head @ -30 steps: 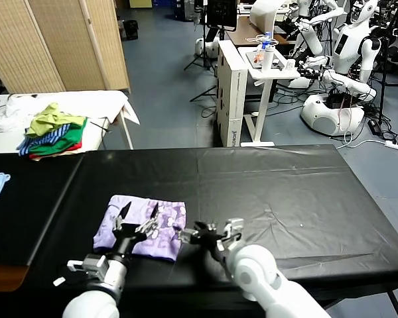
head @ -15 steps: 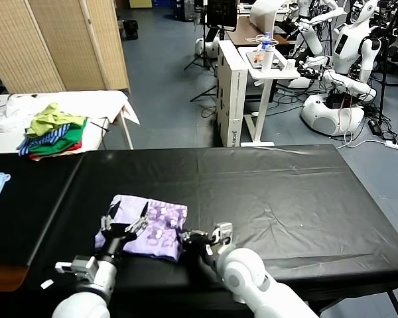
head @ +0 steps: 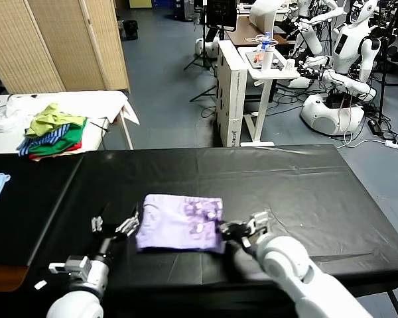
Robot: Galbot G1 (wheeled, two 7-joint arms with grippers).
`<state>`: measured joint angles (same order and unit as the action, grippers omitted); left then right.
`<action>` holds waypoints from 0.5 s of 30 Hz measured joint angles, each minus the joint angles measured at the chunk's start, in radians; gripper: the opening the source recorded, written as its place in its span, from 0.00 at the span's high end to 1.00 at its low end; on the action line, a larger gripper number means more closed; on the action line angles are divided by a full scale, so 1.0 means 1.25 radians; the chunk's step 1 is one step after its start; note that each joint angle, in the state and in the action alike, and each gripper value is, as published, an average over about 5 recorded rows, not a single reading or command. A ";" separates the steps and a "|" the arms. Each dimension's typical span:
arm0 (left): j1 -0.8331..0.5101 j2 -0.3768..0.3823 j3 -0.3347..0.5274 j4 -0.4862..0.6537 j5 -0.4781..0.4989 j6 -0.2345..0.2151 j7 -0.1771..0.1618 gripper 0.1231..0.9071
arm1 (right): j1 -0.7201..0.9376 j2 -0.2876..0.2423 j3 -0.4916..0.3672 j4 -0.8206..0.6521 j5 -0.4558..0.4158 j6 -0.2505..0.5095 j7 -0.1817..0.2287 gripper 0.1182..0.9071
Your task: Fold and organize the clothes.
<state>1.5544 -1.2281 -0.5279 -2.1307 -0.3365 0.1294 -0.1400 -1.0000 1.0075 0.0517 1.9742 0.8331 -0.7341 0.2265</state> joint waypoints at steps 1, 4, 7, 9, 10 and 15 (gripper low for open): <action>0.001 0.001 -0.002 0.002 0.000 -0.001 0.000 0.00 | 0.001 -0.008 0.005 0.000 -0.013 -0.001 -0.012 0.96; 0.003 0.002 -0.007 0.005 -0.002 -0.004 -0.001 0.00 | -0.001 -0.027 0.015 0.004 -0.053 -0.002 -0.046 0.84; 0.005 0.004 -0.009 0.005 -0.009 -0.004 -0.002 0.00 | -0.007 -0.042 0.022 0.011 -0.087 -0.002 -0.070 0.61; 0.008 0.005 -0.010 0.005 -0.012 -0.008 -0.004 0.00 | -0.015 -0.052 0.029 0.018 -0.102 0.000 -0.079 0.46; 0.009 0.007 -0.011 0.006 -0.013 -0.011 -0.005 0.00 | -0.019 -0.058 0.033 0.022 -0.108 0.005 -0.084 0.37; 0.023 0.019 -0.017 -0.001 -0.036 -0.026 0.004 0.00 | -0.055 -0.085 0.060 0.048 -0.124 0.078 -0.111 0.06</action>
<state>1.5832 -1.2046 -0.5491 -2.1315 -0.3813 0.0967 -0.1345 -1.0687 0.9008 0.1273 2.0339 0.6786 -0.6362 0.0883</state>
